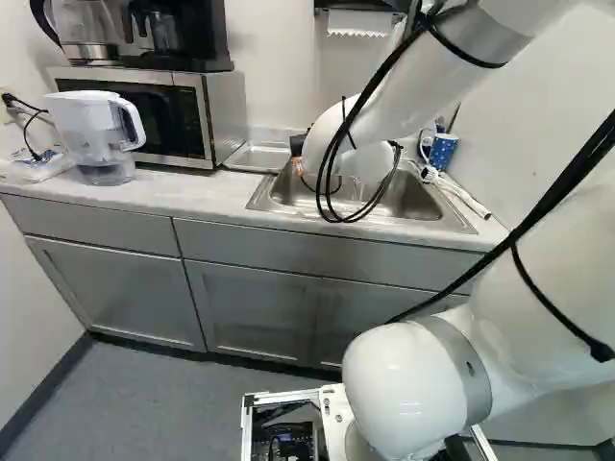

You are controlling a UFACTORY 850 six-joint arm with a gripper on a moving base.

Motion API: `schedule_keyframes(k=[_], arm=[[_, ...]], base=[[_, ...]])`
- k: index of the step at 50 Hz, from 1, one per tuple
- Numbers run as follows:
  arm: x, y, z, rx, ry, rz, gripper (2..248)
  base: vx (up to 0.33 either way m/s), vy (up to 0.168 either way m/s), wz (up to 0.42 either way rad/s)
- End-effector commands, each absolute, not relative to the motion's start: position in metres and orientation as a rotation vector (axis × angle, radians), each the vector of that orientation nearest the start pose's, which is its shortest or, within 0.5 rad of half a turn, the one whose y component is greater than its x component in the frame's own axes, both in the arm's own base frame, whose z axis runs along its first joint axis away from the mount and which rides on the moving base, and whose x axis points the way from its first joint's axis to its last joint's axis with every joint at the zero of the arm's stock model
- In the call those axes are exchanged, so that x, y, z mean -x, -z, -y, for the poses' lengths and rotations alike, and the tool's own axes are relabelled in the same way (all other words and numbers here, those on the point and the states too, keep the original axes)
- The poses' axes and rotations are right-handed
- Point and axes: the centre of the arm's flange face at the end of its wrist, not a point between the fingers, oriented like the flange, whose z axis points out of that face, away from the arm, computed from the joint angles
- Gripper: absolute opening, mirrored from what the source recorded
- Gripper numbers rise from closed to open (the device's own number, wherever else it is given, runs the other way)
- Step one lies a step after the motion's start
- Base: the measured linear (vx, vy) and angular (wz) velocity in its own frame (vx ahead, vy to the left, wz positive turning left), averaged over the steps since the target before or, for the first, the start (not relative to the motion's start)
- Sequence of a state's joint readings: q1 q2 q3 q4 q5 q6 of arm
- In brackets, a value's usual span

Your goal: Rinse the cup and place it in the tray

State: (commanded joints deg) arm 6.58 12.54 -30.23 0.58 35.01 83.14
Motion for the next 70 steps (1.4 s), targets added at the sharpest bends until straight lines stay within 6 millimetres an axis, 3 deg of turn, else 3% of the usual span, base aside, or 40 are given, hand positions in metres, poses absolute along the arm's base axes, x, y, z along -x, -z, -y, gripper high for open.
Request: schedule_keyframes(k=[57,70], arm=[[-0.4001,-0.5148,-0.0456,1.032,0.695,-1.521,117],[-0.4001,-0.5148,-0.0456,1.032,0.695,-1.521,117]], base=[[0.000,0.000,0.000],[0.000,0.000,0.000]])
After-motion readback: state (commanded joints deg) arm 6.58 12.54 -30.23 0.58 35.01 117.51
